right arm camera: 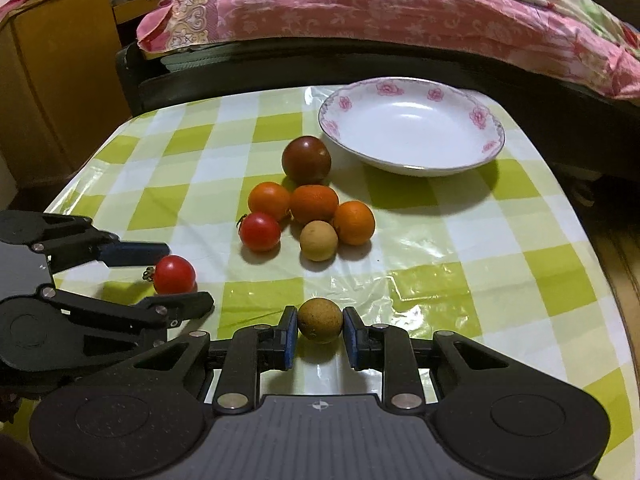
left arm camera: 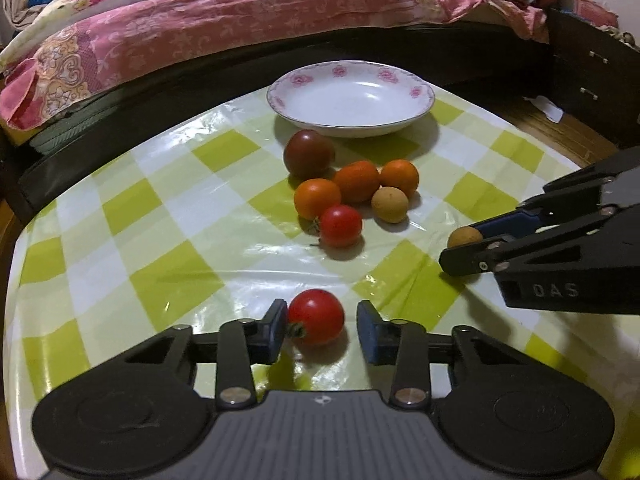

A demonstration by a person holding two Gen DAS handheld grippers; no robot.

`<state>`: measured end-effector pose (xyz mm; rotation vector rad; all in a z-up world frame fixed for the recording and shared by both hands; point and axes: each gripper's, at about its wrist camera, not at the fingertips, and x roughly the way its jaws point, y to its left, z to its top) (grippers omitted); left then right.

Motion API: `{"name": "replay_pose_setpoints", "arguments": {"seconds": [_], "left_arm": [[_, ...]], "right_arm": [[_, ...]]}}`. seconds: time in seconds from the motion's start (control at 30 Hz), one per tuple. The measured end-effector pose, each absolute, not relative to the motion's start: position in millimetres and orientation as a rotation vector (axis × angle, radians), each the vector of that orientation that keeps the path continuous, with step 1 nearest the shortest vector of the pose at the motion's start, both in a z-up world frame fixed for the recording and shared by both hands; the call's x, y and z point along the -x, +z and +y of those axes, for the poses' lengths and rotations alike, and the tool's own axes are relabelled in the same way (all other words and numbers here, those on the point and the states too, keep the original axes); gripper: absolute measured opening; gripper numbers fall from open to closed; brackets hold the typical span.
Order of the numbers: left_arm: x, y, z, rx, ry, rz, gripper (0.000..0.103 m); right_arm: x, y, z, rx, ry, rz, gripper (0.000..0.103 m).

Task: Organize fruits
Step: 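Grasp a red cherry tomato with the left gripper while the right grasps a tan round fruit, then carry both fruits over the white flowered plate and open both grippers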

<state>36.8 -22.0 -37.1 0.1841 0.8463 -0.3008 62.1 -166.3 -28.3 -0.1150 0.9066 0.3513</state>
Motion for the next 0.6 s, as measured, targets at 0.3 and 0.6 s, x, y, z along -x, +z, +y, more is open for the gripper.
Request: {"name": "replay_pose_setpoints", "arguments": {"seconds": [0.3,0.6], "left_arm": [[-34,-36,-30,-0.230,-0.304,0.839,0.037],[-30,-33,-33,-0.219,-0.276,0.877,0.037]], "right_arm": [[-60,-32,-165,0.151,0.346,0.906,0.021],[-56,-31,-163,0.174,0.336,0.908,0.021]]}}
